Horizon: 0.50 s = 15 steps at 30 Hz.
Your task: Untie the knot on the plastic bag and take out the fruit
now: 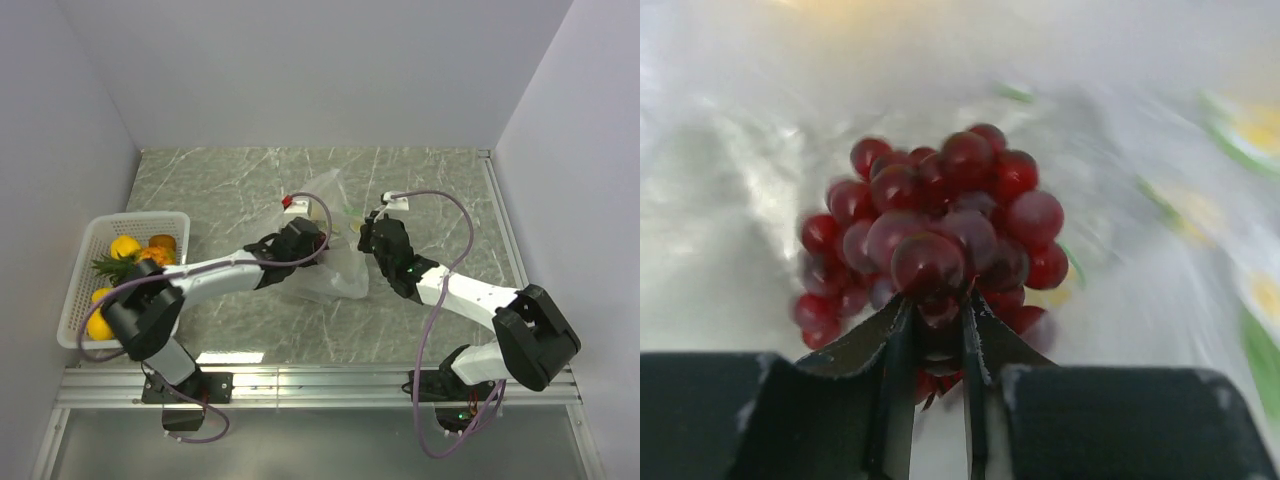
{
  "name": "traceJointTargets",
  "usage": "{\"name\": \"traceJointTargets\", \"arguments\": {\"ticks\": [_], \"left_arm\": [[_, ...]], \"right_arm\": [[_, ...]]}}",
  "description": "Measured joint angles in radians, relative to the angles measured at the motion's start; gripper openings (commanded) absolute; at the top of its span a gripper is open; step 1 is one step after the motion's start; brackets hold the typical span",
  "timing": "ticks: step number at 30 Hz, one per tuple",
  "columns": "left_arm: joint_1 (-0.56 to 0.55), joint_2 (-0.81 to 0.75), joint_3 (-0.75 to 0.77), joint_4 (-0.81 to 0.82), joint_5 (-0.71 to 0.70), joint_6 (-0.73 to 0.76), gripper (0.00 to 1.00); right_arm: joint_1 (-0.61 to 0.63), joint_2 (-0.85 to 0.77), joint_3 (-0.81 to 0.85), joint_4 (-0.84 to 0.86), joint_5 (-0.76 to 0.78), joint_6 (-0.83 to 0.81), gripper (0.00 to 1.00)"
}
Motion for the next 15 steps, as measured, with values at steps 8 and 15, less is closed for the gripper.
{"name": "traceJointTargets", "arguments": {"ticks": [8, 15], "left_arm": [[-0.015, -0.305, -0.182, 0.145, 0.225, 0.163, 0.13], [-0.011, -0.431, -0.218, 0.259, 0.285, 0.26, 0.12]], "right_arm": [[0.0, 0.012, 0.038, -0.026, 0.018, -0.011, 0.0], [0.04, 0.059, 0.043, -0.059, 0.016, -0.01, 0.0]]}}
